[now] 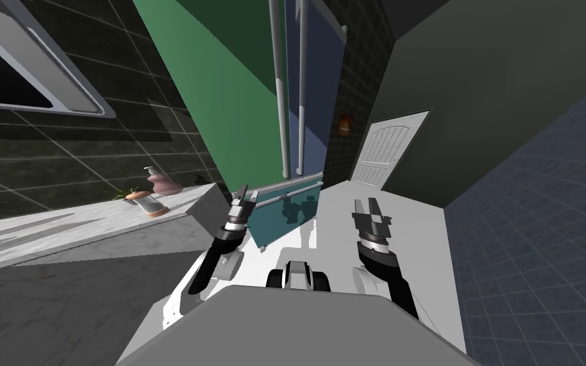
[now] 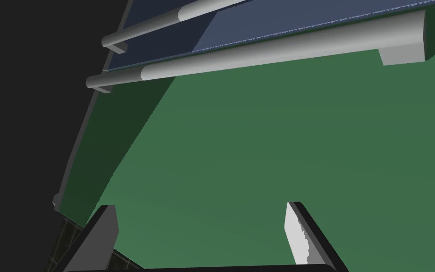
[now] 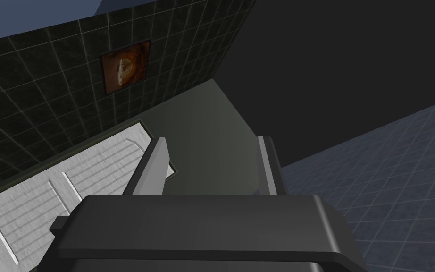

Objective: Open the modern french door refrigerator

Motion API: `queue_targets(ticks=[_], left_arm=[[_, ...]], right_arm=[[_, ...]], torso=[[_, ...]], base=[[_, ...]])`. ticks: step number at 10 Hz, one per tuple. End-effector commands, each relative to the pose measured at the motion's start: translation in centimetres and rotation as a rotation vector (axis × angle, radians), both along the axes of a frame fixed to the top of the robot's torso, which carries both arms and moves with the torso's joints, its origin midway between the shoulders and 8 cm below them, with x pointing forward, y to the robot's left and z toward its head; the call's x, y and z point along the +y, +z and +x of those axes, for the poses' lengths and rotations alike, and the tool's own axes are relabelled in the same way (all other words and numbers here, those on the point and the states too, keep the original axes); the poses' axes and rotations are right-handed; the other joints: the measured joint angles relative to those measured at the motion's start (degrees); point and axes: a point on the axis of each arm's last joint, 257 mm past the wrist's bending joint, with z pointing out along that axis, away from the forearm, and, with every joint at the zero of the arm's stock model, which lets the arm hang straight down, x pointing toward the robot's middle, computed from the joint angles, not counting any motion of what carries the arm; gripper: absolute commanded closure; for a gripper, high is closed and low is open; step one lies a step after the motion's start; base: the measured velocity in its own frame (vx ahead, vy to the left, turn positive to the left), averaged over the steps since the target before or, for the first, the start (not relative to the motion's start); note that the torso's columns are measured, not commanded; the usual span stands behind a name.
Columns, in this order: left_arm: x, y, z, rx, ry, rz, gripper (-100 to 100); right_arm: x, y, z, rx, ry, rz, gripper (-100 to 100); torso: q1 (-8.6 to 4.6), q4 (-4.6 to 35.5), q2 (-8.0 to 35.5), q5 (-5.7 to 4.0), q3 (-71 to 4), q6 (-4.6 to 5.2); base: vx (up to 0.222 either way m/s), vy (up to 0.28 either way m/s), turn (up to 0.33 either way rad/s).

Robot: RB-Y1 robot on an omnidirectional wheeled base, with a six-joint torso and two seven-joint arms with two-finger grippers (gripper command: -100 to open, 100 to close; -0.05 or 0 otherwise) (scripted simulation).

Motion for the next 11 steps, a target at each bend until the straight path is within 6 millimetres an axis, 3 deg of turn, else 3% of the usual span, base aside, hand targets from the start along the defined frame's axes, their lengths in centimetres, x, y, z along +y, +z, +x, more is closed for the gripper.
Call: queue_targets(ticks=[1,11], left_arm=[[-1.2,0.0,0.9,0.038,-0.018,0.054,-100],[-4.8,-1.2,3.1,0.159,-0.066,0.261,-100]], right_arm=[[0.0,0.0,0.0,0.0,0.0,0.0,0],[0.0,0.0,0.0,0.0,0.0,0.0,0]], torso=[[0.04,0.0,0.0,0.01,0.0,0.0],[0.01,0.0,0.0,0.01,0.0,0.0]], base=[[0.105,0.013,-0.041],[0.092,0.005,-0.036]])
